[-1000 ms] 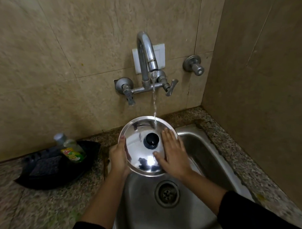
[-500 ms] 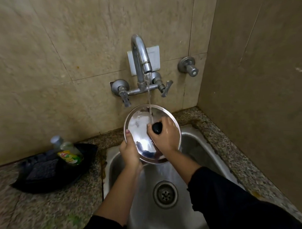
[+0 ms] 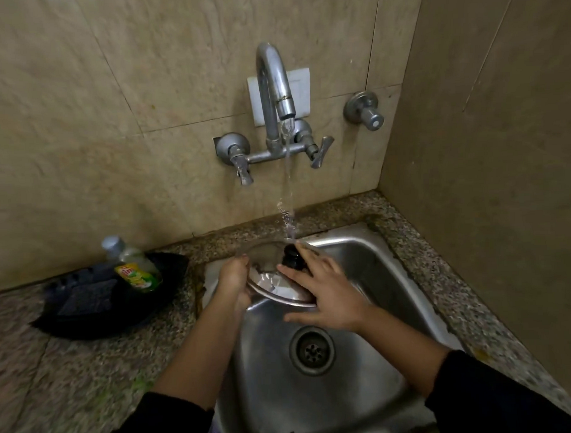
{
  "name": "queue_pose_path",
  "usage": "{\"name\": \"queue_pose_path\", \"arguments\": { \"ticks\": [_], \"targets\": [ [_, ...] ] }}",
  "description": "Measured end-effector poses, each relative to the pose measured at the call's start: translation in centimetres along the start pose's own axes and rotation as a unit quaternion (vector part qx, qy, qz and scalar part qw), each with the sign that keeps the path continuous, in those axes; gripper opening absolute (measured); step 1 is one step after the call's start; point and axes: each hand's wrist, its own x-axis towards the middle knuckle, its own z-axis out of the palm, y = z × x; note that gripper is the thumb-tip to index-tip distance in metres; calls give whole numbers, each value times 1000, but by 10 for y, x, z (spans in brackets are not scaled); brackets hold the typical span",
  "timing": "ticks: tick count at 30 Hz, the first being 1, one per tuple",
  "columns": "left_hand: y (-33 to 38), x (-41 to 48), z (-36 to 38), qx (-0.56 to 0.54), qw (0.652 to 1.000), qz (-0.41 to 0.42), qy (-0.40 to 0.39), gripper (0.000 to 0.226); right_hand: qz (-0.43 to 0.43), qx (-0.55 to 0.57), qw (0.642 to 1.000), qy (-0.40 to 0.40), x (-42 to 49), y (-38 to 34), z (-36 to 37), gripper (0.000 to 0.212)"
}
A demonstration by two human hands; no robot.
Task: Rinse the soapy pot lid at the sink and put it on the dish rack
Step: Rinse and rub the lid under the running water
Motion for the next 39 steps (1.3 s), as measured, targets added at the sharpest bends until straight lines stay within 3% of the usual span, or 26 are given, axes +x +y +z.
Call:
{"name": "queue_pose_path", "arguments": {
  "ticks": [3, 5, 7, 10, 13, 14, 17, 19, 23, 26, 30, 32, 33, 35, 37, 39],
  "targets": [
    [2, 1, -2, -4, 999, -35, -29, 33, -33, 27, 993, 110, 6, 11, 0, 58],
    [-2, 5, -8, 1, 994, -78, -82, 45, 26, 104, 981, 164, 15, 14, -8, 38],
    [-14, 15, -14, 62, 992, -66, -92, 54, 130, 207, 954, 173, 31, 17, -20, 25],
    [-36, 33, -27, 133, 989, 63, 23, 44, 186, 330, 911, 161, 60, 21, -35, 12],
    [-41, 43, -35, 140, 957, 156, 203, 40, 195, 373, 893, 160, 88, 16, -41, 16],
    [-37, 38, -35, 110, 953, 170, 224, 39, 207, 390, 883, 156, 93, 13, -42, 21],
    [-26, 31, -36, -19, 973, 177, 144, 28, 248, 474, 833, 139, 92, 14, -39, 22],
    [-25, 31, -42, -59, 985, 158, 28, 45, 276, 522, 795, 142, 78, 23, -38, 21],
    [-31, 13, -38, -9, 983, 143, -112, 37, 302, 614, 711, 163, 40, 50, -33, 23],
    [-32, 0, -20, 25, 971, 79, -225, 47, 314, 655, 662, 185, 20, 66, -33, 27],
    [-24, -1, 15, -5, 969, 46, -242, 44, 338, 656, 635, 226, 12, 84, -40, 34],
    [-19, 2, 32, -15, 977, 65, -202, 43, 367, 622, 637, 272, 17, 89, -42, 27],
    [-16, 5, 39, -19, 982, 73, -176, 41, 373, 585, 656, 298, 22, 91, -42, 25],
    [-11, 14, 47, -34, 987, 72, -142, 37, 371, 435, 757, 316, 34, 91, -41, 31],
    [-8, 22, 49, -51, 988, 78, -126, 38, 369, 184, 874, 257, 42, 87, -37, 55],
    [-2, 25, 46, -61, 987, 91, -114, 40, 317, -19, 923, 215, 43, 72, -34, 69]
  ]
}}
